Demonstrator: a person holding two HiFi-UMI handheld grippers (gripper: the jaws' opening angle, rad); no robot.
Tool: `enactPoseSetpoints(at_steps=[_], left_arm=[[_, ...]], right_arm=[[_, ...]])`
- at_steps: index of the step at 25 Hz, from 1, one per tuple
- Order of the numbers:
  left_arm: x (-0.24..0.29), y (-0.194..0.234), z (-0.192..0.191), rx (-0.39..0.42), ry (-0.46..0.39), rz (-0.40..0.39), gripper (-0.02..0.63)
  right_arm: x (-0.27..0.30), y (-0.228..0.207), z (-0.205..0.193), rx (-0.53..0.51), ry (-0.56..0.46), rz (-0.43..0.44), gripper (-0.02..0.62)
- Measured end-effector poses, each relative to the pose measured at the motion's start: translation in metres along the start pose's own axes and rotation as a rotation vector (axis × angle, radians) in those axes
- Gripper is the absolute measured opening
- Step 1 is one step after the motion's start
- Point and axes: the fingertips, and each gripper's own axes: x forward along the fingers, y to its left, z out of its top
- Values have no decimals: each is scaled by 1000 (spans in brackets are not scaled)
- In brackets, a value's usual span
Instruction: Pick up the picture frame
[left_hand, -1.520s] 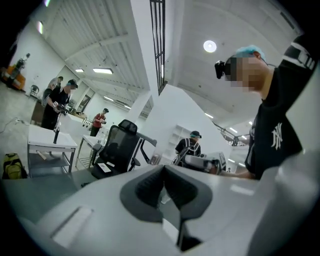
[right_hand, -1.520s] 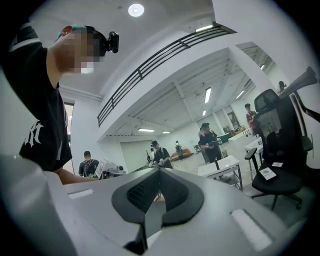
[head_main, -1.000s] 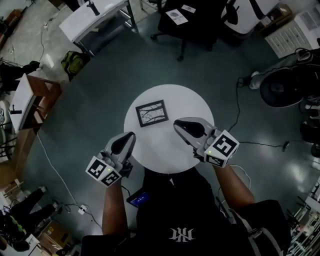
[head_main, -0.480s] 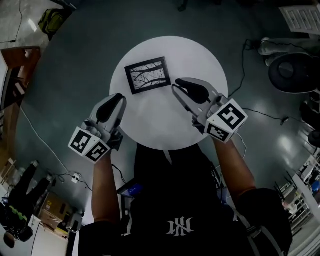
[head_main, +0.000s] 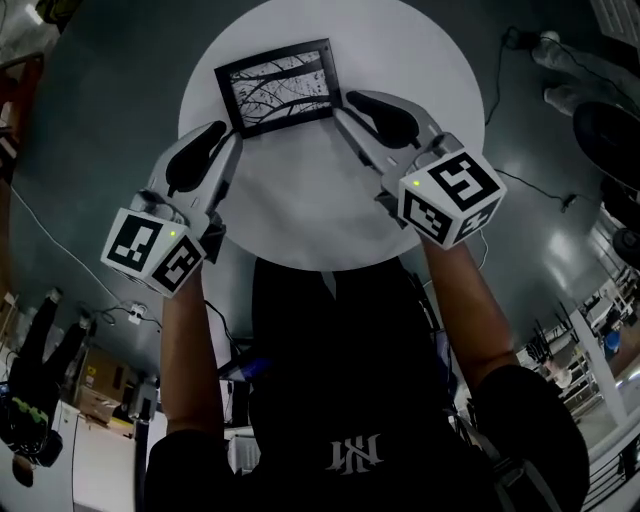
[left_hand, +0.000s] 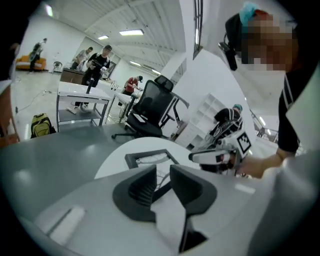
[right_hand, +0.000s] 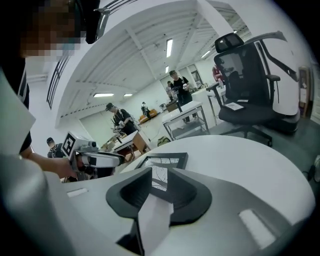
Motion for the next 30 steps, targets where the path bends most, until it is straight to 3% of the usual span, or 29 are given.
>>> enactPoseSetpoints(at_steps=[3,9,16,30], left_arm=[[12,-1,-14,62,94,29,84],[21,7,-24,112,188,90,94],[24,24,-31,83,237,135,118],[36,32,-41,54,337,132,133]], right_arm=[[7,-10,-10,-26,28,-50,115],[16,-19,-20,-101,88,-107,143],[24,-23,-22,-100,93,-124,146],[38,-24,-20,-107,117,-159,155]])
